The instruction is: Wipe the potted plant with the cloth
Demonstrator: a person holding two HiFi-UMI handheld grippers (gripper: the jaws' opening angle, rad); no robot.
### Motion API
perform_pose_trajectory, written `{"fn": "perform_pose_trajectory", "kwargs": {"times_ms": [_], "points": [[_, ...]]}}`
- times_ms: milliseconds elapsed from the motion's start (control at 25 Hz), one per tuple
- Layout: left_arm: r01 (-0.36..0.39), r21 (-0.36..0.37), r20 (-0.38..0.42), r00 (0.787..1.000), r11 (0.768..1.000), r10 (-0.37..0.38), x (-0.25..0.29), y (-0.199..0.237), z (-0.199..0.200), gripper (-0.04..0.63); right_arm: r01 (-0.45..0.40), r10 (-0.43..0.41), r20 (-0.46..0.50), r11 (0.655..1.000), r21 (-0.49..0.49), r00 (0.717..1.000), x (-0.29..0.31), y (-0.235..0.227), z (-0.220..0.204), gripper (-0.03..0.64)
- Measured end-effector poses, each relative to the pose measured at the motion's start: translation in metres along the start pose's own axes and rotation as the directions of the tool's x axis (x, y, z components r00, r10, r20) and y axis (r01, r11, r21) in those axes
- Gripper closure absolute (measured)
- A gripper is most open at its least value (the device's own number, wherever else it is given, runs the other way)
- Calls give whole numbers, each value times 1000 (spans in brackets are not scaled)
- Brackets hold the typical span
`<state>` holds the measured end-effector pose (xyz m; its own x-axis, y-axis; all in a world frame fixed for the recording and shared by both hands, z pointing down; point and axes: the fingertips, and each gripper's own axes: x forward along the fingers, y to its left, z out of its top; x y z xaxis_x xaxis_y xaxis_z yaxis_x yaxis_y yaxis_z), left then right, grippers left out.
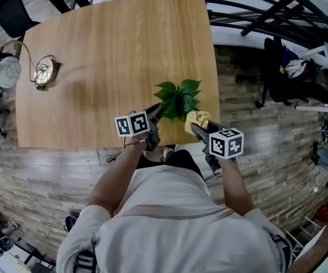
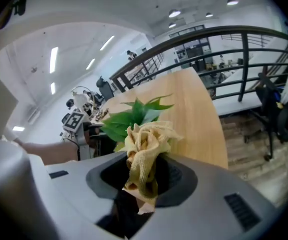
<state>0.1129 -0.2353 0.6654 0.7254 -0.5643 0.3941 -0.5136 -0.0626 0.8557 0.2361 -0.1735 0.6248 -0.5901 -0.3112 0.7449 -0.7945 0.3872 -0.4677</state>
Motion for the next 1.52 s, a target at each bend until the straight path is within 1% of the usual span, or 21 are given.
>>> {"fn": "perform_pose_trajectory", "kwargs": {"times_ms": [120, 200, 240, 280, 360, 400, 440, 480, 520, 640, 760, 840, 960, 1040, 1160, 1320, 1400, 1480, 1520], "points": [[3, -6, 5, 1000, 1000, -3, -1, 1, 1, 483, 73, -72, -14, 997, 21, 997, -13, -23, -3, 434], [3, -11, 6, 1000, 1000, -3, -1, 1, 0, 483, 102, -102, 7, 995, 16, 995, -24, -27, 4, 434], [3, -12, 5, 1000, 1000, -3, -1, 1, 0, 483, 81, -82, 43, 997, 11, 996, -31, -19, 14, 434], [4, -13, 3, 1000, 1000, -4, -1, 0, -1, 483, 35, -35, 94, 999, 3, 995, -38, -4, 27, 434], [6, -17, 3, 1000, 1000, -6, -1, 1, -1, 483, -87, 93, 190, 995, -39, 977, -45, 36, 56, 434], [6, -20, 4, 1000, 1000, -6, -1, 1, 0, 483, -134, 146, 214, 988, -70, 966, -42, 54, 65, 434], [6, -24, 6, 1000, 1000, -5, -1, 2, 0, 483, -165, 183, 217, 981, -99, 959, -34, 68, 70, 434], [4, -27, 7, 1000, 1000, -4, -2, 2, 0, 483, -179, 202, 202, 976, -126, 958, -22, 78, 69, 434], [2, -29, 7, 1000, 1000, -2, -2, 3, 0, 483, -178, 203, 174, 973, -148, 964, -7, 83, 64, 434], [2, -35, 4, 1000, 999, -2, -1, 2, -2, 483, -124, 142, 83, 973, -196, 986, 27, 76, 39, 434], [8, -27, -5, 1000, 1000, -8, -1, 1, -3, 483, -61, 69, 31, 975, -212, 997, 30, 51, 10, 434], [10, -18, -13, 1000, 1000, -10, -1, 1, -2, 483, -25, 29, 18, 984, -175, 999, 23, 29, -7, 434], [12, -9, -20, 1000, 1000, -12, 0, 2, 0, 483, 29, -28, 23, 998, -59, 999, 8, -6, -23, 434], [8, 12, -19, 1000, 1000, -8, 0, 3, 0, 483, 72, -72, 37, 997, 9, 997, -3, -25, -27, 434], [-32, 74, 0, 999, 997, 32, -6, 4, 5, 483, 96, -101, 99, 994, 55, 990, -23, -38, -17, 434], [-82, 160, 78, 995, 984, 70, -28, 1, 42, 460, 146, -149, 213, 989, 28, 966, -44, -41, 18, 434], [-122, 213, 142, 986, 969, 93, -45, -6, 69, 460, 186, -183, 276, 982, 16, 944, -53, -42, 40, 434], [-163, 282, 203, 973, 945, 108, -63, -20, 94, 470, 224, -211, 354, 975, 5, 911, -67, -40, 63, 434], [-179, 317, 230, 967, 931, 108, -72, -30, 105, 485, 240, -218, 398, 971, -4, 891, -75, -37, 76, 434]]}}
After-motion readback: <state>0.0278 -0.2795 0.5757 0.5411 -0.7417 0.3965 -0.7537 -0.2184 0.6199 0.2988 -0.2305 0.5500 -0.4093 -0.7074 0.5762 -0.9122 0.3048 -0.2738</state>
